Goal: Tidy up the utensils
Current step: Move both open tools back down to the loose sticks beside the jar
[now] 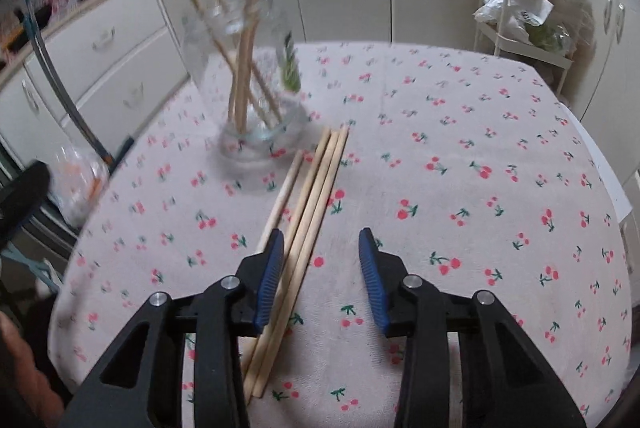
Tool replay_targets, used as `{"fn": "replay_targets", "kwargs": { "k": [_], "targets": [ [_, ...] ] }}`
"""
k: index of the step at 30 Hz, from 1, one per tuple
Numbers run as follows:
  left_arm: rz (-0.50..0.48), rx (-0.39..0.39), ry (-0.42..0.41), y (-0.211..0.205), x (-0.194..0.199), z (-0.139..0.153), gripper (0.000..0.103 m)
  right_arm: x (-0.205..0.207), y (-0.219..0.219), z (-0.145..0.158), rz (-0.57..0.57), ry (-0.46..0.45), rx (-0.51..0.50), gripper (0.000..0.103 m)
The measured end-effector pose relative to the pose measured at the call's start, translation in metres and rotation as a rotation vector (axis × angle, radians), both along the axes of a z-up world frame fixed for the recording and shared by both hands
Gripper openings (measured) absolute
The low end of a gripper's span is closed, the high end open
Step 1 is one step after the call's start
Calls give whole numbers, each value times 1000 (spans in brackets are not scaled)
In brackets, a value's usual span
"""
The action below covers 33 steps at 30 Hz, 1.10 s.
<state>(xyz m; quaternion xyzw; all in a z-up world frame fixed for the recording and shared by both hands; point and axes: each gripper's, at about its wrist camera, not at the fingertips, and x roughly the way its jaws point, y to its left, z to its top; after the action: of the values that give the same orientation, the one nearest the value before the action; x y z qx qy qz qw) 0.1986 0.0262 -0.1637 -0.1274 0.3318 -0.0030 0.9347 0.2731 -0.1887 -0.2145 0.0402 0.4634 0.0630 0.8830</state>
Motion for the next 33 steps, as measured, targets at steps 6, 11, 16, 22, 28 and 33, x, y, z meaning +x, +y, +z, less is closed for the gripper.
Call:
{"fn": "replay_targets", "kwargs": {
  "k": [6, 11, 16, 22, 28, 33],
  "targets": [
    [-5, 4, 45, 0, 1, -5, 85, -11, -11, 3, 6, 19, 2, 27],
    [-37, 16, 79, -11, 3, -11, 86, -24, -35, 4, 7, 50, 33, 24],
    [-102, 76, 121, -38, 18, -18, 86, -31, -62, 10, -30, 42, 75, 24],
    [-167, 175, 164, -84, 52, -28, 86, -24, -71, 15, -55, 23, 94, 24],
    [-201, 252, 214, -110, 79, -41, 86, -24, -82, 12, -68, 10, 100, 24],
    [-207, 300, 261, -124, 94, -58, 84, -15, -89, 10, -78, 5, 102, 24]
  ]
}}
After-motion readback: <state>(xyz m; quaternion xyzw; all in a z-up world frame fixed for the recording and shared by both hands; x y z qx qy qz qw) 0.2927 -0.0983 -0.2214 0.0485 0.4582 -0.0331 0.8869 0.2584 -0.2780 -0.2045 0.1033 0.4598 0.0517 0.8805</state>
